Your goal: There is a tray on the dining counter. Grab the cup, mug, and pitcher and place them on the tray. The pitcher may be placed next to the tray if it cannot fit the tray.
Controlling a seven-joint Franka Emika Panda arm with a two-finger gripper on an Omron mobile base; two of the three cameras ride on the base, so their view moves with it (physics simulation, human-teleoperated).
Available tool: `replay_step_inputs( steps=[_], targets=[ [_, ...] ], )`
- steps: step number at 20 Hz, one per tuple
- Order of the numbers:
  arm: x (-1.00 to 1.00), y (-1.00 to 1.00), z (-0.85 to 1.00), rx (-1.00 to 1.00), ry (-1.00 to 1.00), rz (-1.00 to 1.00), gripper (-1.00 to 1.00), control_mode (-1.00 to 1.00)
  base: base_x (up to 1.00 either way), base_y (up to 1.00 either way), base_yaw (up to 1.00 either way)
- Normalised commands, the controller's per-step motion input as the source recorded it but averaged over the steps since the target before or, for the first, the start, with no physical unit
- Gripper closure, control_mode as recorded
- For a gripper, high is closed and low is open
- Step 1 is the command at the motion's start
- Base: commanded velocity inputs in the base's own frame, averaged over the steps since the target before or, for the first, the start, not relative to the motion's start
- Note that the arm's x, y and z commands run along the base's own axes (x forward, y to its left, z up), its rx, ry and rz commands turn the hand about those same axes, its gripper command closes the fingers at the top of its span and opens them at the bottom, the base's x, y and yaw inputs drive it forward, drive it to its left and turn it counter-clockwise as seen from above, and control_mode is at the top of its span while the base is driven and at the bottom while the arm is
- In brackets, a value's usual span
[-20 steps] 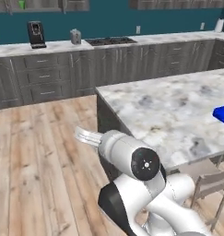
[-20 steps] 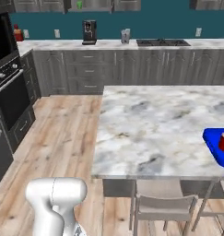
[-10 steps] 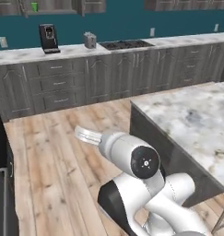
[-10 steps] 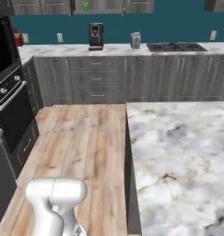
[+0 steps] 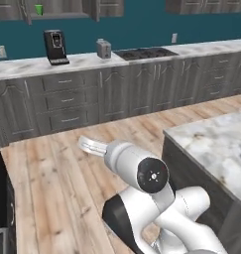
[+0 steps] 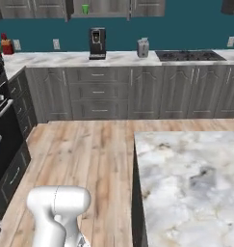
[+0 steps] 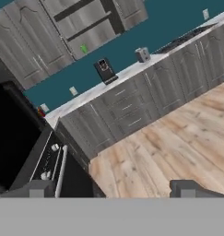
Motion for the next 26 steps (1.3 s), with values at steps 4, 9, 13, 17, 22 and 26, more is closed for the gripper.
replay_step_inputs(
  steps=[4, 9, 13, 17, 22, 26],
  targets=[
    [0.0, 0.0, 0.0, 0.0, 0.0, 0.0, -1.0, 1.0, 1.0, -0.1, 0.0],
    [0.0, 0.0, 0.0, 0.0, 0.0, 0.0, -1.0, 1.0, 1.0, 0.0, 0.0],
    [0.0, 0.0, 0.0, 0.0, 0.0, 0.0, -1.0, 1.0, 1.0, 0.0, 0.0],
    [0.0, 0.0, 0.0, 0.0, 0.0, 0.0, -1.0, 1.0, 1.0, 0.0, 0.0],
    [0.0, 0.0, 0.0, 0.0, 0.0, 0.0, -1.0, 1.0, 1.0, 0.02, 0.0],
    [0.0, 0.0, 0.0, 0.0, 0.0, 0.0, -1.0, 1.0, 1.0, 0.05, 0.0]
  ],
)
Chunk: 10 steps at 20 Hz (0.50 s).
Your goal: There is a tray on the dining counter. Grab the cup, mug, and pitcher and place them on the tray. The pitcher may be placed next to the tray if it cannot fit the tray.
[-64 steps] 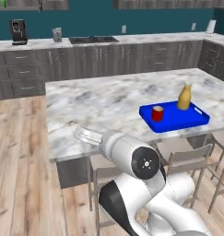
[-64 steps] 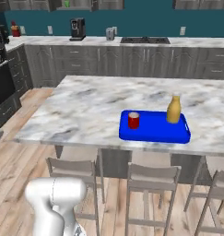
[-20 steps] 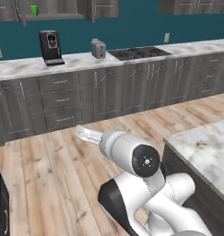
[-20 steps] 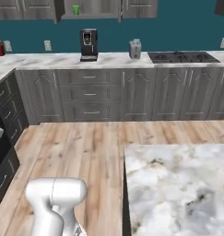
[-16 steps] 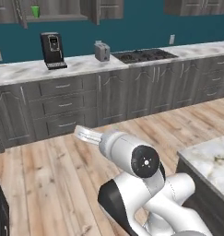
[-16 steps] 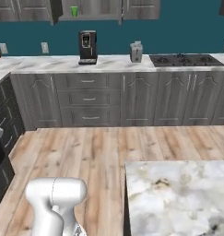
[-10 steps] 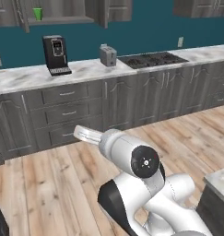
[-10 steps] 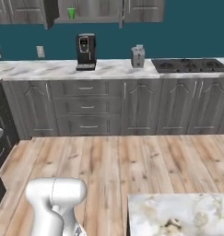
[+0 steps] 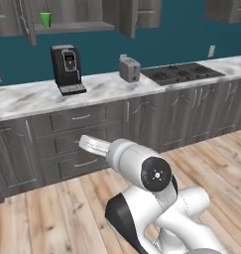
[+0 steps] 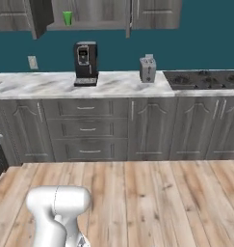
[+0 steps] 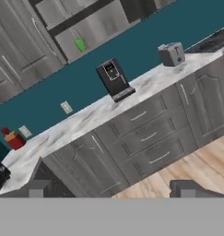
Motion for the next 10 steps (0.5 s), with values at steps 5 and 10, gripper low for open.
replay_step_inputs(
  steps=[5, 10],
  targets=[
    [0.0, 0.0, 0.0, 0.0, 0.0, 0.0, -1.0, 1.0, 1.0, 0.1, -0.02],
    [0.0, 0.0, 0.0, 0.0, 0.0, 0.0, -1.0, 1.0, 1.0, -0.18, -0.04]
  ],
)
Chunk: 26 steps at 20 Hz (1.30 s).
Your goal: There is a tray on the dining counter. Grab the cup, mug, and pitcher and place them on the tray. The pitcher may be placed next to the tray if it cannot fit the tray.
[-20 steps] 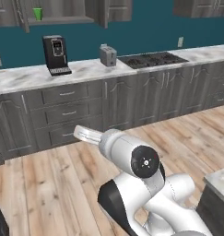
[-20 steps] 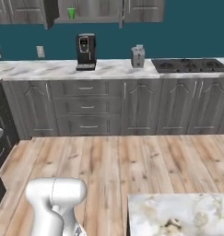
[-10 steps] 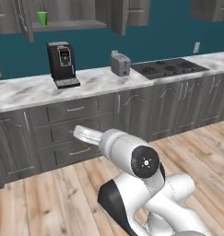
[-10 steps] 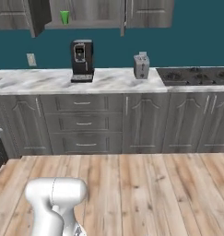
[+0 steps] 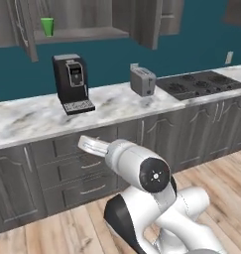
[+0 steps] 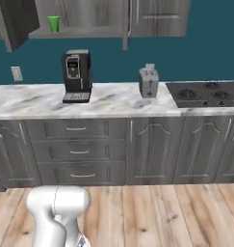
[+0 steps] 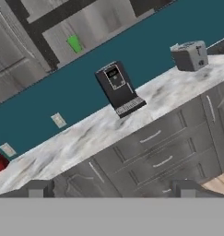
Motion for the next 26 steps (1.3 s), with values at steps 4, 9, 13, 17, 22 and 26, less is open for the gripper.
replay_step_inputs(
  steps=[4, 9, 13, 17, 22, 26],
  targets=[
    [0.0, 0.0, 0.0, 0.0, 0.0, 0.0, -1.0, 1.0, 1.0, -0.52, -0.06],
    [0.0, 0.0, 0.0, 0.0, 0.0, 0.0, -1.0, 1.0, 1.0, 0.03, -0.04],
    [0.0, 0.0, 0.0, 0.0, 0.0, 0.0, -1.0, 1.0, 1.0, 0.49, -0.03],
    [0.0, 0.0, 0.0, 0.0, 0.0, 0.0, -1.0, 1.0, 0.99, 0.45, 0.0],
    [0.0, 0.0, 0.0, 0.0, 0.0, 0.0, -1.0, 1.0, 0.63, 0.29, -0.02],
    [0.23, 0.01, 0.49, 0.0, 0.41, -0.05, -1.0, -1.0, 0.07, 0.01, -0.01]
  ],
)
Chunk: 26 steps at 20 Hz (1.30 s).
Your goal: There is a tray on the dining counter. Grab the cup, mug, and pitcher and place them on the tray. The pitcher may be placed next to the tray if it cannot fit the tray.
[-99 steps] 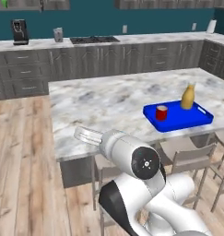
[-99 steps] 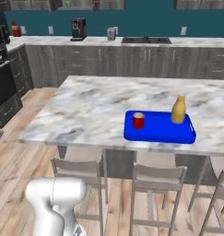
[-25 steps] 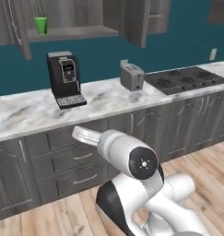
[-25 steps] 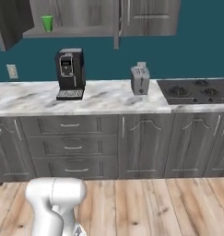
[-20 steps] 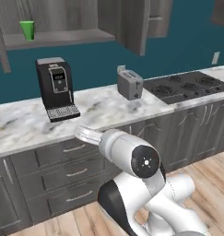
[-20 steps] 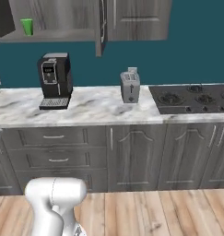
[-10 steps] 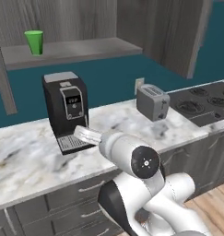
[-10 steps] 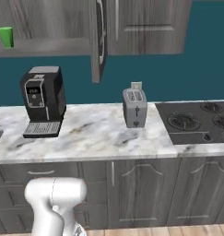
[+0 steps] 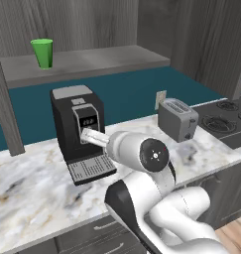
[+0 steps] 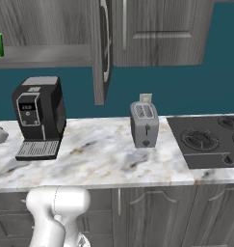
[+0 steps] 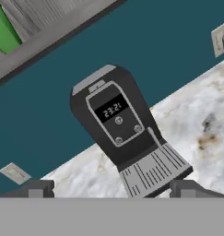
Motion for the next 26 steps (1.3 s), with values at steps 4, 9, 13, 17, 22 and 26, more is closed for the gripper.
replay_step_inputs(
  steps=[4, 9, 13, 17, 22, 26],
  targets=[
    [0.2, 0.0, 0.89, 0.0, 0.64, -0.08, -1.0, -1.0, 0.0, 0.0, 0.0],
    [-0.07, -0.06, 0.54, 0.0, 0.27, -0.02, -1.0, -1.0, 0.0, 0.0, 0.0],
    [-0.09, -0.14, 0.34, 0.04, 0.0, 0.07, -1.0, -1.0, 0.0, 0.0, 0.0],
    [0.0, -0.05, 0.61, 0.06, 0.0, 0.07, -1.0, -1.0, 0.0, 0.0, 0.0],
    [0.06, -0.06, 0.6, 0.05, -0.02, 0.09, -1.0, -1.0, 0.0, 0.0, 0.0],
    [0.02, 0.0, 0.34, 0.0, -0.21, 0.01, -1.0, -1.0, 0.0, 0.0, 0.0]
  ],
)
